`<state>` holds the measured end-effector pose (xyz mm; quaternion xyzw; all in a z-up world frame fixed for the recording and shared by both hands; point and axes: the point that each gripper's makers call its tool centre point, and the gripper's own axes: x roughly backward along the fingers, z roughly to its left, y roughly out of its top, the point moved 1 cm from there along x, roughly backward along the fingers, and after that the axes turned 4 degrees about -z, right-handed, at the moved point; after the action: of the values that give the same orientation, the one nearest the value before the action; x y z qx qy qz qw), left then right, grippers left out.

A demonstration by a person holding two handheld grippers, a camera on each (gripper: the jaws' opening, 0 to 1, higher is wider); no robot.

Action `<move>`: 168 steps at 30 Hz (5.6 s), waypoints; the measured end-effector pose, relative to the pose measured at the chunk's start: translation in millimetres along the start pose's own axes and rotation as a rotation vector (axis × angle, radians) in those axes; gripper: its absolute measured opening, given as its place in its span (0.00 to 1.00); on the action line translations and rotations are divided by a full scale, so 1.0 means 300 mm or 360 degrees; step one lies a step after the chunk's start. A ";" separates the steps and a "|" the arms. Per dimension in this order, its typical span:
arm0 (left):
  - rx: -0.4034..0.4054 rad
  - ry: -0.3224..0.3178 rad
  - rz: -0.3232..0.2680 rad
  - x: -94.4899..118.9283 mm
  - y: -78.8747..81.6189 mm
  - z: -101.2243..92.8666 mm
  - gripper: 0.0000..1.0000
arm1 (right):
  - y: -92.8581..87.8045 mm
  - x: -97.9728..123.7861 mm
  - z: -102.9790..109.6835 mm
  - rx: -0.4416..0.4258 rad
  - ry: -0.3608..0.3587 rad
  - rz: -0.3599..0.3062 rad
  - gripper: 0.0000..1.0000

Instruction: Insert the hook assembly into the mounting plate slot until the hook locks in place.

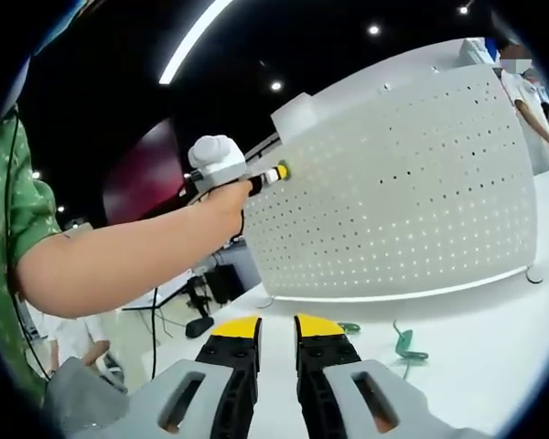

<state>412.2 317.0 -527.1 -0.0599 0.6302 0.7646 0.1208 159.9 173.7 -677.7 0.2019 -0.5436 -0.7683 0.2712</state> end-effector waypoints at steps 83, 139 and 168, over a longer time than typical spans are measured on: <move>-0.0076 0.0005 -0.0038 0.002 -0.011 -0.002 0.04 | -0.009 -0.003 -0.006 -0.0009 -0.0002 0.0010 0.13; -0.0017 -0.0026 -0.0001 0.008 -0.022 -0.002 0.10 | 0.136 -0.009 0.090 -0.0005 0.0150 -0.0373 1.00; 0.0002 -0.0055 0.0030 0.083 -0.047 -0.016 0.18 | 0.131 -0.009 0.111 0.0021 0.0175 -0.0352 0.99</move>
<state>391.5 317.5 -547.5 -0.0408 0.6290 0.7662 0.1246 149.6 189.2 -629.6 0.3042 -0.5072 -0.7778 0.2128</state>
